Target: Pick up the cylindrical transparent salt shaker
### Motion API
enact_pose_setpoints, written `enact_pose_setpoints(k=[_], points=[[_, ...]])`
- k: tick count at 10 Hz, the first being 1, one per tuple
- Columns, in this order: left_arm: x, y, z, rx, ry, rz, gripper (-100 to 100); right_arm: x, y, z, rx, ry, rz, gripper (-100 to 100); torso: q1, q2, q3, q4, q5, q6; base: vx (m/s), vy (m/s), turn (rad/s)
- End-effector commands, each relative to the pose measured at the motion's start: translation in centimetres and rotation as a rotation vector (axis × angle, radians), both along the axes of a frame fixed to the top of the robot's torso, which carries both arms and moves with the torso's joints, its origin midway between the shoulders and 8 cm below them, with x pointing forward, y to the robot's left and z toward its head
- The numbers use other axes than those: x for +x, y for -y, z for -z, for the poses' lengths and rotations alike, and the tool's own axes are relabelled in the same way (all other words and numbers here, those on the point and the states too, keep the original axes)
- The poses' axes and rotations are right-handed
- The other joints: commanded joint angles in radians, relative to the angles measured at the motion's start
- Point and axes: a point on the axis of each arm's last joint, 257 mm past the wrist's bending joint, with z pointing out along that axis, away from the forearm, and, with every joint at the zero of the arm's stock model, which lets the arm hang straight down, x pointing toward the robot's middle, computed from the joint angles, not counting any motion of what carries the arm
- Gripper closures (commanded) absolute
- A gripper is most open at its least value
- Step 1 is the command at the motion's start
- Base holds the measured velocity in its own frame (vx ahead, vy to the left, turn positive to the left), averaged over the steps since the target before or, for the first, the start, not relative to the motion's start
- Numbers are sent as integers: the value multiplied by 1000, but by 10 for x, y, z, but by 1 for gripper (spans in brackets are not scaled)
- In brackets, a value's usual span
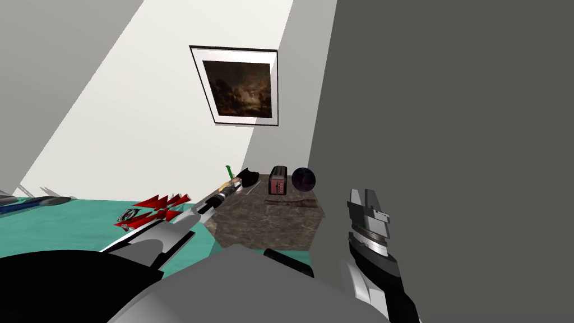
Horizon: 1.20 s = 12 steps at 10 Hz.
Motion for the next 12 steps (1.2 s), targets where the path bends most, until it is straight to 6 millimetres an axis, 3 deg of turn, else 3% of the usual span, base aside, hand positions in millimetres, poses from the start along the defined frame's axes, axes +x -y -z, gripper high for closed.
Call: enact_pose_setpoints(k=[1,2,3,4,6,7,8,11,12], points=[[1,-1,-1,1,2,1,-100,0,0,0,0,0,0,0,0,0,0,0,0,0,36,16,4],[1,0,0,1,1,0,-100,0,0,0,0,0,0,0,-2,5,3,1,0,0,8,2,1],[1,0,0,1,2,1,0,0,0,0,0,0,0,0,-4,8,5,2,-1,0,0,0,0],[5,15,18,-65,-5,-8,-100,0,0,0,0,0,0,0,-4,10,6,2,-1,0,-56,67,-291],[11,19,10,-38,1,10,-100,0,0,0,0,0,0,0,1,12,7,2,3,5,-69,85,-109],[17,31,18,-101,11,-4,-100,0,0,0,0,0,0,0,-1,10,6,2,2,5,-80,90,-296],[19,30,12,-94,28,-8,-100,0,0,0,0,0,0,0,-1,7,3,1,6,15,-100,91,-194],[21,41,25,-126,11,-21,-100,0,0,0,0,0,0,0,-6,-4,-3,-2,6,15,-30,34,-107],[24,39,14,-110,30,-21,-100,0,0,0,0,0,0,0,-5,-3,-3,-2,8,22,-87,83,-213]])
